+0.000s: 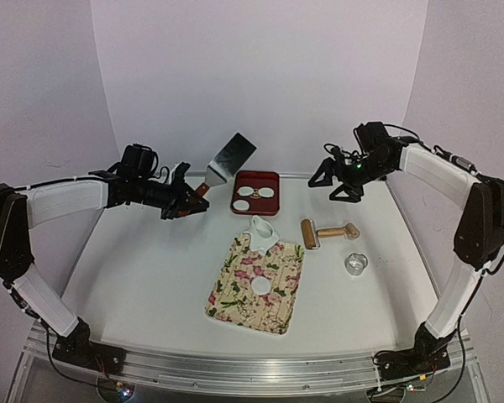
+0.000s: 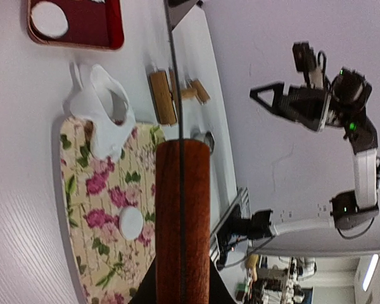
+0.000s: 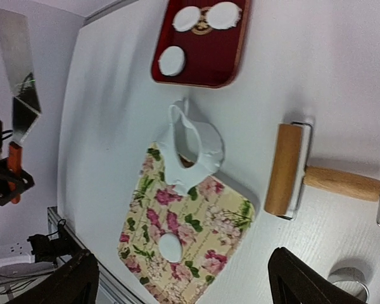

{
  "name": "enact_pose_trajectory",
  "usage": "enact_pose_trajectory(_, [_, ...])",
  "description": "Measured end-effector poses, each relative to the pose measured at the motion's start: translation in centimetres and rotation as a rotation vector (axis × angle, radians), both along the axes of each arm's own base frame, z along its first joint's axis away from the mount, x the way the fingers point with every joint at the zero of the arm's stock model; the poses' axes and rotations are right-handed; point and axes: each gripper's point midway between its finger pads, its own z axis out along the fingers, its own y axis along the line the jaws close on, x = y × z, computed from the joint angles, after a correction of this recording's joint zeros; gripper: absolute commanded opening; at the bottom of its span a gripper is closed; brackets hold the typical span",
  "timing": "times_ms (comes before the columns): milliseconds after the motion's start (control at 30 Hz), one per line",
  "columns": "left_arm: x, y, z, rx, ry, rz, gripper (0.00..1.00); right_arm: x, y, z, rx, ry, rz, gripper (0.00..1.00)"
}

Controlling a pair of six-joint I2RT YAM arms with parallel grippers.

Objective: Roll out the dumpling wrappers from the dough

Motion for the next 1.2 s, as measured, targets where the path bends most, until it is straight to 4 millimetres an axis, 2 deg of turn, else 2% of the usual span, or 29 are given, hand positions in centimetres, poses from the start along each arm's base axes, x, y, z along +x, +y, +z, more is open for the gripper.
enact_pose_trajectory(67, [-1.8,-0.2,-0.5,-0.007,0.034,-0.078,0.00,-0.1,1.3,1.2,0.045,-0.022,0.048,0.95])
enact_pose_trajectory(167, [-4.6,-0.4,-1.4,-0.008,0.099,-0.184,0.00,-0.6,3.2,1.9,0.108,-0.019,0.118,0.94])
enact_pose_trajectory(333, [-9.3,-1.1,-1.9,-0.011,0.180,-0.347,0.00,-1.8,5.9,0.6,0.187,0.059,0.215,0.89])
enact_pose_trajectory(433, [-11.8,-1.8,-1.9,-0.020,0.212,-0.429,0.00,-2.6,7.2,-0.4,0.202,0.100,0.255,0.81])
enact_pose_trajectory(500, [-13.1,-2.3,-1.7,-0.025,0.227,-0.477,0.00,-3.2,8.1,-1.0,0.211,0.123,0.282,0.71])
enact_pose_trajectory(600, [-14.3,-2.9,-1.6,-0.029,0.239,-0.524,0.00,-4.2,9.2,-1.3,0.229,0.146,0.321,0.46])
enact_pose_trajectory(700, [-14.4,-3.1,-1.8,-0.025,0.245,-0.531,0.00,-5.1,10.1,-0.8,0.262,0.165,0.356,0.20])
enact_pose_trajectory(733, [-14.3,-3.1,-1.8,-0.024,0.245,-0.530,0.00,-5.4,10.3,-0.7,0.270,0.171,0.364,0.09])
enact_pose_trajectory(800, [-14.3,-3.1,-1.9,-0.024,0.258,-0.527,0.03,-5.8,10.6,-0.6,0.291,0.166,0.392,0.00])
enact_pose_trajectory(867, [-14.4,-3.1,-2.0,-0.027,0.285,-0.525,0.30,-6.1,10.7,-0.2,0.330,0.154,0.426,0.00])
enact_pose_trajectory(900, [-14.4,-3.1,-2.0,-0.032,0.295,-0.526,0.52,-6.1,10.7,0.2,0.353,0.143,0.443,0.00])
enact_pose_trajectory(933, [-14.1,-3.2,-2.1,-0.025,0.287,-0.515,0.68,-6.2,10.6,0.2,0.357,0.154,0.436,0.00])
enact_pose_trajectory(1000, [-13.1,-3.5,-2.0,-0.028,0.238,-0.495,0.81,-6.4,10.2,-0.2,0.347,0.179,0.410,0.00])
enact_pose_trajectory(1067, [-12.0,-3.6,-1.8,-0.037,0.203,-0.463,0.91,-6.4,9.9,-0.6,0.329,0.194,0.377,0.00])
enact_pose_trajectory(1200, [-9.0,-1.3,-1.3,-0.077,0.146,-0.297,0.97,-5.9,9.0,-0.4,0.310,0.204,0.296,0.00])
